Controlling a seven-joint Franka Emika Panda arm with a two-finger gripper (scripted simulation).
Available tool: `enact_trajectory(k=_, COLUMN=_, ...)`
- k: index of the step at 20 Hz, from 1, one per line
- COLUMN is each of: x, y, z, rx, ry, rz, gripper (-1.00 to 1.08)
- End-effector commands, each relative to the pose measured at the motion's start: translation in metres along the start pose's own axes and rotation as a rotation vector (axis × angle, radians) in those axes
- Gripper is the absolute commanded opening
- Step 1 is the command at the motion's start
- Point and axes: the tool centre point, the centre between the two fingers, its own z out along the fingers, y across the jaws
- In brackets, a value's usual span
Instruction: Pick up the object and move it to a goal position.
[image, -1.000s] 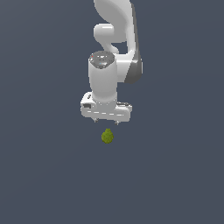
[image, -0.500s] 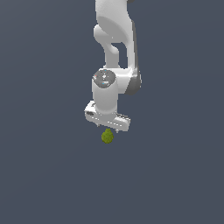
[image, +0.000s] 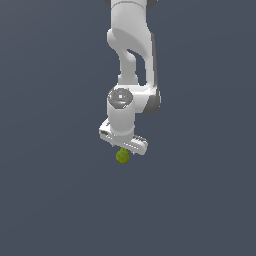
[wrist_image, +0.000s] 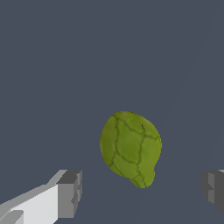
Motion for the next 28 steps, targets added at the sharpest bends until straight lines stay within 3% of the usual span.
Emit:
enact_trajectory(k=1, x=0.0, y=0.0, z=0.0, rx=0.0, ry=0.0, rz=0.0, gripper=1.0)
enact_trajectory(k=18, x=0.0, y=0.0, z=0.051, rx=0.0, ry=0.0, rz=0.005, gripper=1.0)
enact_trajectory(k=19, x=0.0, y=0.0, z=0.051, rx=0.0, ry=0.0, rz=0.005, gripper=-1.0)
enact_trajectory(k=28, x=0.0, y=0.0, z=0.051, rx=0.0, ry=0.0, rz=0.005, gripper=-1.0)
